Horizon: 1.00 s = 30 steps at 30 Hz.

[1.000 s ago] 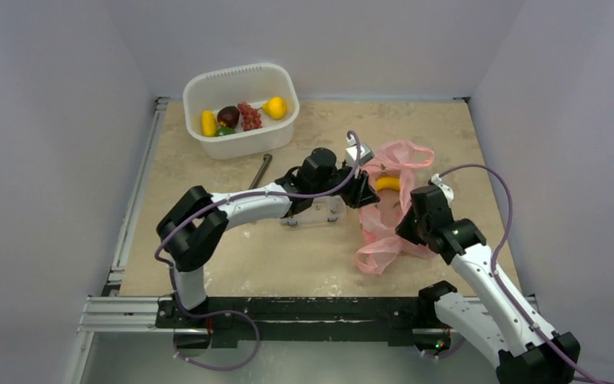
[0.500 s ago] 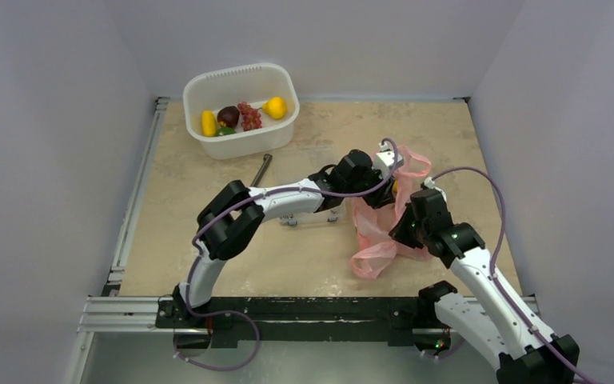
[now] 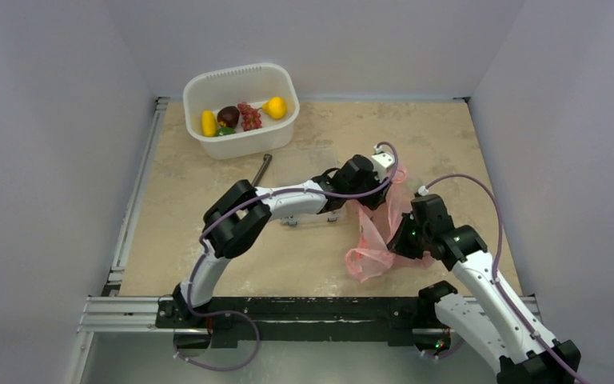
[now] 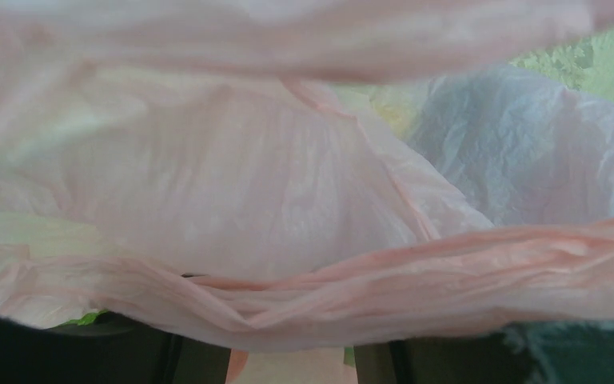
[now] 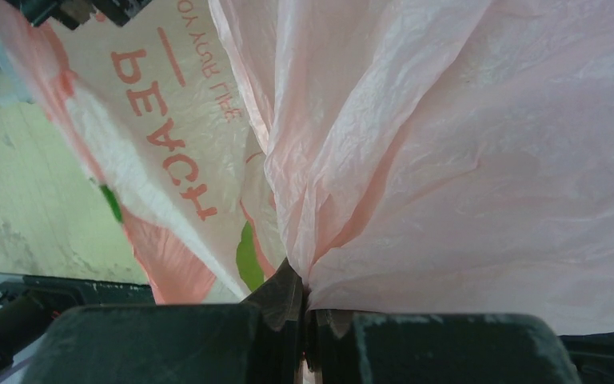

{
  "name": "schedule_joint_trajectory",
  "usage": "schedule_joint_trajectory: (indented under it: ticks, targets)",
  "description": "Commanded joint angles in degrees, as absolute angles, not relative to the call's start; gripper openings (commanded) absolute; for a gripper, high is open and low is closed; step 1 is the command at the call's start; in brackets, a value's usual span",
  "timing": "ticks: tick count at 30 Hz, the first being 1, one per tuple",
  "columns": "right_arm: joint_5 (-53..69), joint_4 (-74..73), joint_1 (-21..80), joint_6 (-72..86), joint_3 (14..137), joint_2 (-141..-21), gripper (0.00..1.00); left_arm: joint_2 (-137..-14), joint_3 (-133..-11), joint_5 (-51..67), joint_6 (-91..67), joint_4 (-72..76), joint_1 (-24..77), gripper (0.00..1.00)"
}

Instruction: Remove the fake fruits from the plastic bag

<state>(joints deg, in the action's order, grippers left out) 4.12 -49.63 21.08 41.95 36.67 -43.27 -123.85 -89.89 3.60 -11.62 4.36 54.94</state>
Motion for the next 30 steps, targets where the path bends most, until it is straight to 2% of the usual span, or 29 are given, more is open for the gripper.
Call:
schedule_joint_trajectory:
  ticks: [1, 4, 11, 14, 20, 23, 25, 28, 30]
  targets:
    - [5.86, -55.22, 21.28, 40.09, 40.6, -42.23, 0.0, -125.69, -93.54, 1.48, -12.32, 3.35, 55.46, 0.5]
    - [6.18, -54.51, 21.21, 40.08, 40.65, -42.13, 0.0, -127.23, -95.63, 0.28, -11.83, 1.69, 55.46, 0.53]
    - [7.66, -53.29, 21.27, 40.52, 40.32, -41.42, 0.0, -131.82, -103.23, -3.89, -11.04, -5.98, 55.5, 0.65]
    - [8.12, -53.42, 21.28, 40.39, 40.19, -41.21, 0.0, -133.06, -103.95, -6.22, -10.2, -4.88, 55.8, 0.71]
    - [8.55, -53.19, 21.26, 40.1, 39.63, -40.93, 0.0, -137.31, -110.99, -7.42, -8.82, -9.58, 56.15, 0.76]
    - [8.63, -53.01, 21.22, 40.08, 39.95, -41.36, 0.0, -138.73, -114.33, -5.49, -8.3, -13.16, 56.07, 0.72]
    - [8.59, -52.76, 21.26, 40.03, 40.38, -41.42, 0.0, -140.64, -118.2, -4.48, -8.47, -17.85, 56.02, 0.52]
    - [8.46, -52.56, 21.27, 39.9, 41.27, -41.86, 0.0, -141.6, -121.7, -7.08, -8.48, -23.25, 56.12, 0.51]
    - [8.11, -52.49, 21.22, 39.85, 41.41, -42.09, 0.0, -139.93, -118.86, -7.58, -8.09, -21.02, 56.16, 0.5]
